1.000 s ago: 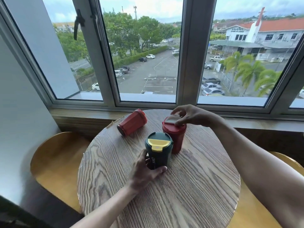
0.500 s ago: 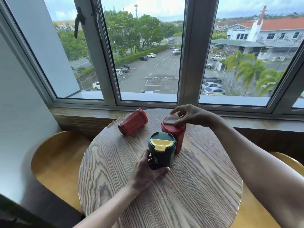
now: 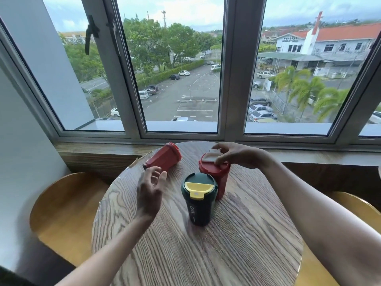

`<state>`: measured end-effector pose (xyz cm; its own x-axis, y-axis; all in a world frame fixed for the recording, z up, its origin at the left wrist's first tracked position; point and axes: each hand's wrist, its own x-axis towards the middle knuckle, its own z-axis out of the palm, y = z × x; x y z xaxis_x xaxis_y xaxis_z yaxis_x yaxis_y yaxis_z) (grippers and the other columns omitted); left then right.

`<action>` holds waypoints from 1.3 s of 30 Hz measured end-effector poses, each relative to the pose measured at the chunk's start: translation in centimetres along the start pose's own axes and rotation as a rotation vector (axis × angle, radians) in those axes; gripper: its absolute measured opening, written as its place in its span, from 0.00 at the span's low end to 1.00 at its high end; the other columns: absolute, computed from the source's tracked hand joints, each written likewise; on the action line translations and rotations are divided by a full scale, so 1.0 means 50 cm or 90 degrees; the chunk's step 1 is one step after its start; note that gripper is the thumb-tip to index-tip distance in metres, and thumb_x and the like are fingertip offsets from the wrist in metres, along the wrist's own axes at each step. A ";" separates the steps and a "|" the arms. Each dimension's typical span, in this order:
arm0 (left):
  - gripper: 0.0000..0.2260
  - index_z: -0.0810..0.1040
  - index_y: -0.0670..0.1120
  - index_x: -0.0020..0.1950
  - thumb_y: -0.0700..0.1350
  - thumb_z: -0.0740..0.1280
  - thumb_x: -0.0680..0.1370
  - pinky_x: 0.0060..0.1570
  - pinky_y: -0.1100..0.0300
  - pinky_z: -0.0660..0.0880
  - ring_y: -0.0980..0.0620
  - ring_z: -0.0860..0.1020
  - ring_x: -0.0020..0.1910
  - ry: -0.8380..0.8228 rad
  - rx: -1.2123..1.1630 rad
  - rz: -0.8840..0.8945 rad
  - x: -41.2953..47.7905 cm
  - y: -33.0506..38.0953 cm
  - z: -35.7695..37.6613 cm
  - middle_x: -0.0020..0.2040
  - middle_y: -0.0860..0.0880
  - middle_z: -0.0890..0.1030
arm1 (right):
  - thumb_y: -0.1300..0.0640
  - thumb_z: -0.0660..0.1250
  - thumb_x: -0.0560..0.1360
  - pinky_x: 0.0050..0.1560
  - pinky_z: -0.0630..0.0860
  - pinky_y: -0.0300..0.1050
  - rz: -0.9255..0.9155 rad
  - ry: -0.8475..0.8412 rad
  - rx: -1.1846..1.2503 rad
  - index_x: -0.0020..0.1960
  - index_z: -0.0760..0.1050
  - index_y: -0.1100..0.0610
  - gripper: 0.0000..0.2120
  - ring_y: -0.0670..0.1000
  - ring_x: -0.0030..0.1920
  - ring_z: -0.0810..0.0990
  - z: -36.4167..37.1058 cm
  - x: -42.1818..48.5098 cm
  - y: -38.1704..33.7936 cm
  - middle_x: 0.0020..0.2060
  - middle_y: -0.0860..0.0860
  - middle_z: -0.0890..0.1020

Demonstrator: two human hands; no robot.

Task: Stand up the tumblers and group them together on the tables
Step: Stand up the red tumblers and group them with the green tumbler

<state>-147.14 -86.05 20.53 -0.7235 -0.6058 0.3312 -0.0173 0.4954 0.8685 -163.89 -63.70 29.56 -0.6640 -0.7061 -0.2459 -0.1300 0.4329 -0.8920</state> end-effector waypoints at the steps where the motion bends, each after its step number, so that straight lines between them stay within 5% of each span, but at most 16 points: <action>1: 0.07 0.79 0.47 0.53 0.49 0.67 0.79 0.46 0.53 0.77 0.49 0.79 0.45 0.011 0.042 0.005 0.039 0.008 0.008 0.49 0.46 0.80 | 0.70 0.68 0.74 0.41 0.73 0.36 0.003 -0.006 0.028 0.67 0.70 0.61 0.22 0.47 0.43 0.75 0.000 0.001 0.005 0.48 0.53 0.74; 9: 0.23 0.78 0.43 0.60 0.60 0.64 0.77 0.58 0.48 0.72 0.39 0.74 0.64 -0.097 0.374 -0.063 0.310 0.085 0.126 0.64 0.40 0.77 | 0.60 0.73 0.65 0.46 0.70 0.37 0.009 0.009 0.091 0.67 0.70 0.59 0.31 0.49 0.52 0.73 0.002 0.014 0.035 0.58 0.57 0.72; 13: 0.38 0.77 0.47 0.66 0.73 0.66 0.67 0.66 0.47 0.70 0.41 0.75 0.67 -0.270 0.592 -0.188 0.384 0.088 0.159 0.67 0.43 0.78 | 0.66 0.71 0.71 0.43 0.70 0.31 0.004 0.014 0.099 0.69 0.69 0.60 0.27 0.45 0.48 0.73 0.003 0.016 0.046 0.55 0.55 0.73; 16: 0.38 0.80 0.48 0.60 0.69 0.73 0.58 0.64 0.46 0.74 0.43 0.80 0.61 -0.400 0.659 -0.239 0.414 0.068 0.178 0.61 0.46 0.82 | 0.68 0.69 0.73 0.41 0.70 0.31 -0.005 0.006 0.117 0.66 0.71 0.58 0.23 0.46 0.47 0.73 0.005 0.013 0.043 0.53 0.55 0.74; 21: 0.27 0.79 0.46 0.53 0.63 0.76 0.62 0.65 0.48 0.74 0.42 0.80 0.61 -0.461 0.736 -0.257 0.424 0.102 0.198 0.58 0.45 0.81 | 0.70 0.68 0.74 0.45 0.70 0.37 -0.009 0.001 0.138 0.67 0.70 0.59 0.23 0.47 0.48 0.74 0.007 0.009 0.038 0.54 0.57 0.74; 24: 0.39 0.78 0.47 0.62 0.66 0.77 0.56 0.65 0.49 0.73 0.43 0.77 0.64 -0.536 0.766 -0.282 0.426 0.093 0.204 0.62 0.46 0.80 | 0.71 0.66 0.75 0.43 0.70 0.35 0.001 0.013 0.143 0.69 0.68 0.60 0.24 0.45 0.45 0.74 0.009 0.009 0.042 0.50 0.53 0.75; 26: 0.28 0.79 0.47 0.57 0.63 0.77 0.65 0.58 0.57 0.73 0.48 0.76 0.64 -0.608 0.753 -0.327 0.403 0.112 0.189 0.58 0.48 0.80 | 0.71 0.66 0.75 0.41 0.71 0.31 0.004 0.013 0.148 0.69 0.68 0.60 0.23 0.44 0.43 0.75 0.009 0.010 0.045 0.47 0.50 0.76; 27: 0.23 0.80 0.45 0.56 0.59 0.76 0.70 0.55 0.58 0.73 0.48 0.76 0.64 -0.615 0.742 -0.341 0.393 0.117 0.182 0.57 0.47 0.80 | 0.71 0.66 0.75 0.41 0.71 0.31 0.006 0.009 0.150 0.69 0.69 0.60 0.23 0.43 0.44 0.75 0.009 0.010 0.044 0.46 0.50 0.77; 31: 0.28 0.77 0.42 0.64 0.50 0.79 0.68 0.56 0.55 0.76 0.45 0.79 0.63 -0.581 0.719 -0.267 0.377 0.103 0.164 0.63 0.45 0.81 | 0.71 0.66 0.75 0.42 0.72 0.31 0.004 0.005 0.156 0.68 0.69 0.60 0.23 0.44 0.45 0.75 0.008 0.009 0.043 0.47 0.50 0.77; 35: 0.29 0.81 0.46 0.46 0.54 0.81 0.49 0.43 0.58 0.80 0.47 0.83 0.47 -0.452 0.619 -0.168 0.358 0.090 0.129 0.50 0.45 0.85 | 0.71 0.65 0.75 0.44 0.72 0.32 -0.003 -0.001 0.165 0.68 0.69 0.60 0.23 0.45 0.46 0.76 0.010 0.008 0.042 0.49 0.51 0.77; 39: 0.42 0.77 0.49 0.54 0.62 0.81 0.44 0.53 0.52 0.81 0.48 0.82 0.50 -0.377 0.421 -0.111 0.349 0.076 0.088 0.50 0.48 0.84 | 0.72 0.65 0.75 0.45 0.73 0.35 -0.016 -0.001 0.190 0.67 0.69 0.61 0.22 0.47 0.46 0.76 0.012 0.006 0.041 0.49 0.53 0.77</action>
<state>-162.90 -92.00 27.98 -0.9067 -0.3773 -0.1882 -0.4214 0.7940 0.4382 -163.91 -63.36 27.45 -0.6620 -0.7154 -0.2235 0.0770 0.2316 -0.9697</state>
